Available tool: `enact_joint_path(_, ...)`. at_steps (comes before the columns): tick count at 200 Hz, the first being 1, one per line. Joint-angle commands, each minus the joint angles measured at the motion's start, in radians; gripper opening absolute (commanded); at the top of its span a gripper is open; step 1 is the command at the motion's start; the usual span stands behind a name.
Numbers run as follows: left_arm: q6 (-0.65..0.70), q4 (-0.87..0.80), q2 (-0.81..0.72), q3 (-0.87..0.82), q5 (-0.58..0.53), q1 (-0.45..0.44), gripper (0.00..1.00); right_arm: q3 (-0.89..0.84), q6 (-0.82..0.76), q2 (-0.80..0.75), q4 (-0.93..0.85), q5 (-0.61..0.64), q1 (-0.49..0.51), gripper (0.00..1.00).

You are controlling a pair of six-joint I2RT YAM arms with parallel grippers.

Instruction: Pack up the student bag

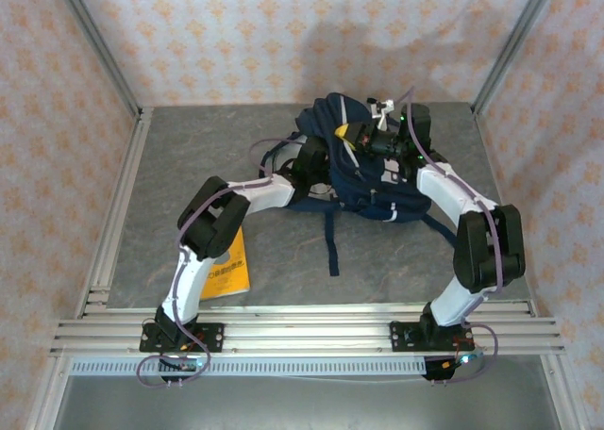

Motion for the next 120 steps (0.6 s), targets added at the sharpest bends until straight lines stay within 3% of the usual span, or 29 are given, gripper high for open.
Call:
enact_joint_path(1, 0.103, -0.168, -0.137, -0.061, 0.028, -0.006, 1.00, 0.031, -0.210, -0.049, -0.186, 0.097, 0.023, 0.00)
enact_joint_path(103, 0.206, -0.381, -0.471, -0.335, 0.017, 0.121, 1.00, -0.027, -0.270, -0.109, -0.274, 0.370, -0.008, 0.00)
enact_joint_path(120, 0.235, -0.452, -0.568, -0.388, -0.032, 0.151, 1.00, -0.021, -0.302, -0.112, -0.313, 0.429, -0.008, 0.00)
